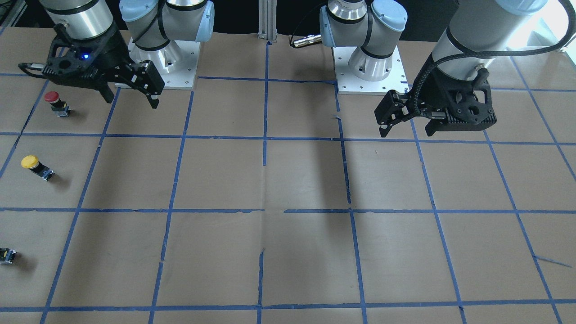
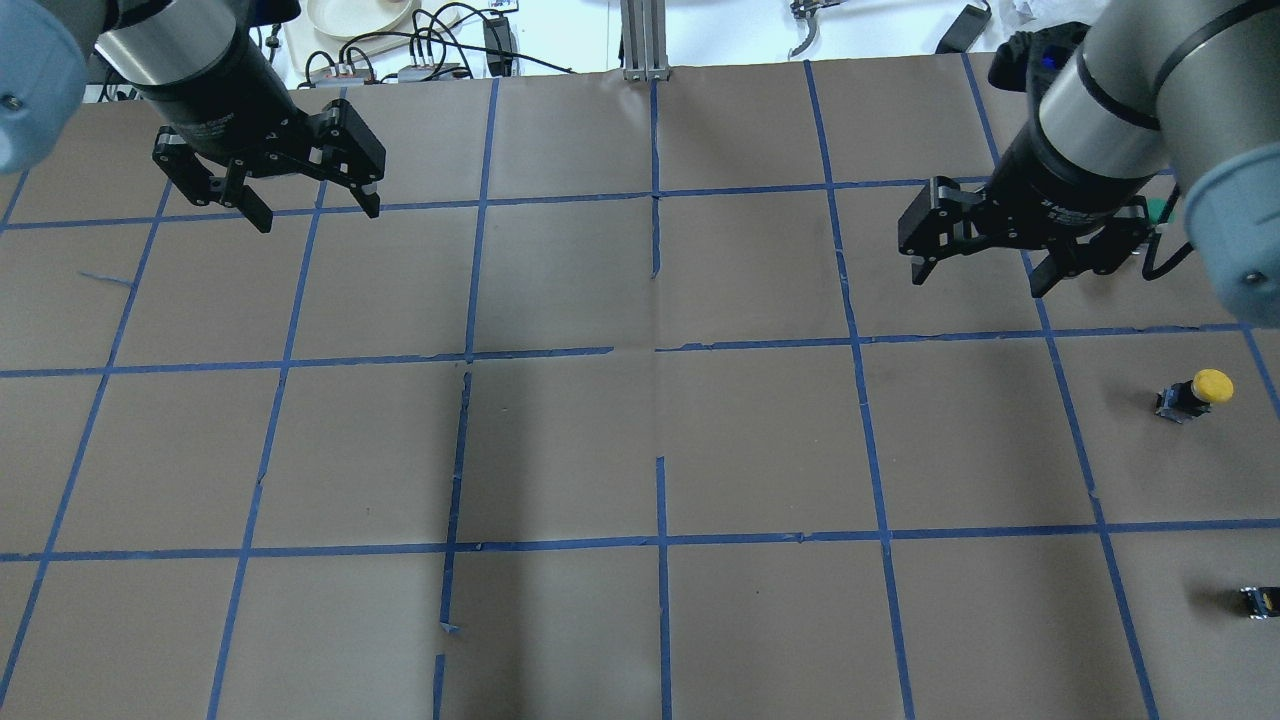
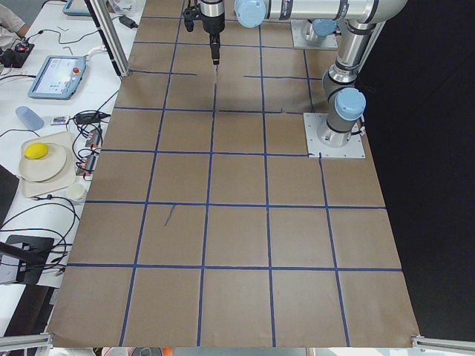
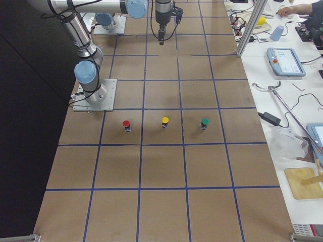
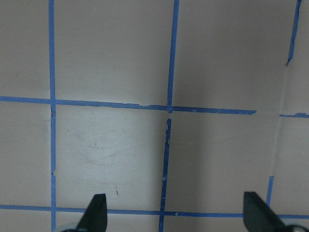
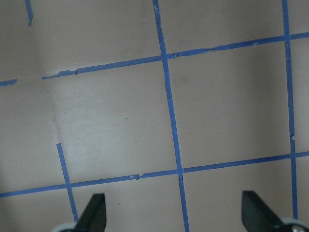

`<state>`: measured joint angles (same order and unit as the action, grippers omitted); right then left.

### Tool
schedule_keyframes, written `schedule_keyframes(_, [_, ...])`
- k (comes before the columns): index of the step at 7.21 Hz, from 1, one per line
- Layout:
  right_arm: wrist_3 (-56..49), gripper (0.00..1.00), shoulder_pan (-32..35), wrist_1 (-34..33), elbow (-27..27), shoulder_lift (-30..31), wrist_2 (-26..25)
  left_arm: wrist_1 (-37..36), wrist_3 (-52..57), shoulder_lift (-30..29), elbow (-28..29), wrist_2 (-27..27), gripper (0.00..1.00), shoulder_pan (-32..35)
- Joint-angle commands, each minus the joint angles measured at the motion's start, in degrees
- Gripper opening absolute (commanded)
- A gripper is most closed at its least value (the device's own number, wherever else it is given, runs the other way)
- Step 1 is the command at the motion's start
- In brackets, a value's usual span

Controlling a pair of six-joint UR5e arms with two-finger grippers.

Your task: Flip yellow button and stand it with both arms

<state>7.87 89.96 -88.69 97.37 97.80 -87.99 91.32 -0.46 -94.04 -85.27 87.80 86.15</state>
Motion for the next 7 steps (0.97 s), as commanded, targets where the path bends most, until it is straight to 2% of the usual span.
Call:
schedule_keyframes(1, [0.3, 1.0, -0.4, 3.9, -0.8, -0.3, 0.0, 0.0, 0.0, 0.0, 0.1, -0.1, 1.0, 0.0])
schedule_keyframes(3, [0.2, 1.0, -0.5, 4.1, -2.9, -0.2, -0.6, 0.8, -0.5, 1.0, -0.8, 0.1, 1.0, 0.8])
schedule_keyframes(4, [0.6, 1.0, -0.5, 6.6, -3.5, -0.2, -0.6, 1.3, -0.6, 0.8, -0.6, 0.2, 1.0, 1.0])
schedule_keyframes(7, [0.6, 1.0, -0.6, 7.7, -3.5, -0.1, -0.6, 1.4, -0.6, 0.8, -0.6, 0.2, 1.0, 1.0])
